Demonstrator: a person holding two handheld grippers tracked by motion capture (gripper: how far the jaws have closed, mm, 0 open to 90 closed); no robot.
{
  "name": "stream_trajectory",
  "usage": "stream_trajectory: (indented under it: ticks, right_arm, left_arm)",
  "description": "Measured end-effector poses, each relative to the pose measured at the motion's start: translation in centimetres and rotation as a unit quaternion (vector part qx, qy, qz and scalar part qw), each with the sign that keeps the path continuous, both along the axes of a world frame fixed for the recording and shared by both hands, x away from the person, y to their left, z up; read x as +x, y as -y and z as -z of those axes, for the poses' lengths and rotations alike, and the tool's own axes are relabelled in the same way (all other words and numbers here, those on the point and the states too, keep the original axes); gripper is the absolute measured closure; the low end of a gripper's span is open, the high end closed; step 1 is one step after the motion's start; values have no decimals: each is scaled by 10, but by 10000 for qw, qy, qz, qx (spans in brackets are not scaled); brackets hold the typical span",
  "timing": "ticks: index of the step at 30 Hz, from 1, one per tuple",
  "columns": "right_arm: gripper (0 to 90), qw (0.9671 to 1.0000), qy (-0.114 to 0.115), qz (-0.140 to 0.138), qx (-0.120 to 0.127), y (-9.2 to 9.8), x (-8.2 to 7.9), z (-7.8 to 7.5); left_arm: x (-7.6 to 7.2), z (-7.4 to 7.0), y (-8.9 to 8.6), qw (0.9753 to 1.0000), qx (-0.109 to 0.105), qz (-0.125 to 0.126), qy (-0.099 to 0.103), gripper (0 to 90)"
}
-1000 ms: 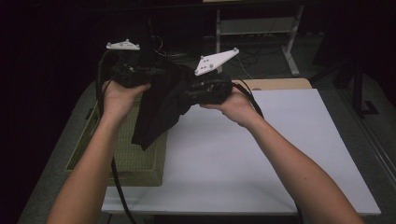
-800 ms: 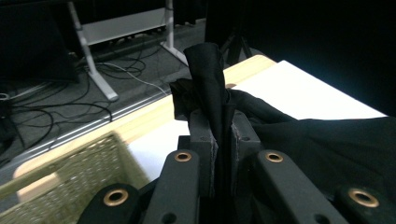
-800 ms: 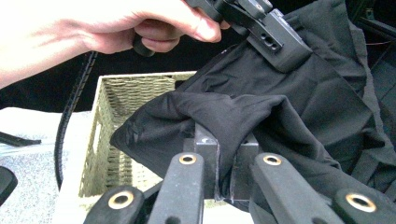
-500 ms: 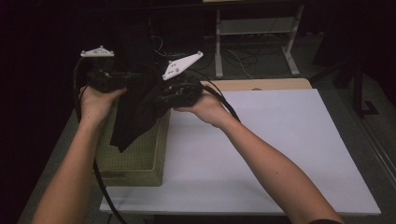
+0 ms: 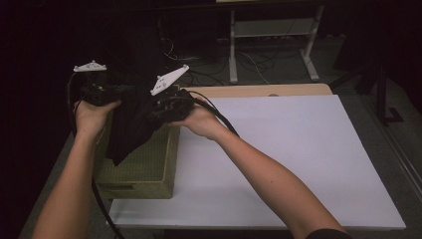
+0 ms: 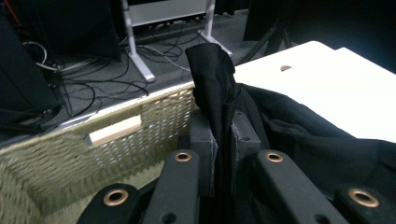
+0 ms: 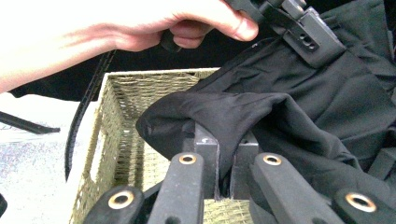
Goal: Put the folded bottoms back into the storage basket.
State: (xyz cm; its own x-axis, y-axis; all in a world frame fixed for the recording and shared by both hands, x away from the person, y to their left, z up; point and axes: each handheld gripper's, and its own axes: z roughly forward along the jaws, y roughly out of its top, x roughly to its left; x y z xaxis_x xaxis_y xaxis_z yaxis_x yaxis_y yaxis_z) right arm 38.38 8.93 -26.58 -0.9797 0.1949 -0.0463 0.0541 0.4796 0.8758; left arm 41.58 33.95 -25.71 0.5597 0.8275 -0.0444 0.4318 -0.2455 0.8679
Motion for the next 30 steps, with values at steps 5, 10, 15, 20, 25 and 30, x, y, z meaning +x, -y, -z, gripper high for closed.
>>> stream_trajectory:
  ticks: [5, 10, 15, 20, 25, 30]
  right_arm:
    - [842, 9998, -57, -65, -154, -16, 2, 12]
    - [842, 9993, -144, -125, -316, -30, 2, 25]
    - [842, 9985, -210, -152, -484, -41, 3, 38]
    - [841, 9969, -237, -226, -712, -50, 2, 51]
    - [840, 9953, -297, -269, -879, -53, 0, 62]
    - [830, 9939, -386, -296, -993, -51, 1, 70]
  left_arm:
    - [5, 12, -9, 9998, 142, -125, -81, 818]
    - [11, 31, -18, 9992, 202, -281, -216, 818]
    - [15, 49, -26, 9980, 269, -430, -373, 818]
    - [19, 63, -33, 9969, 241, -545, -507, 818]
    - [21, 74, -35, 9958, 294, -621, -610, 818]
    - [23, 83, -36, 9948, 256, -665, -728, 817]
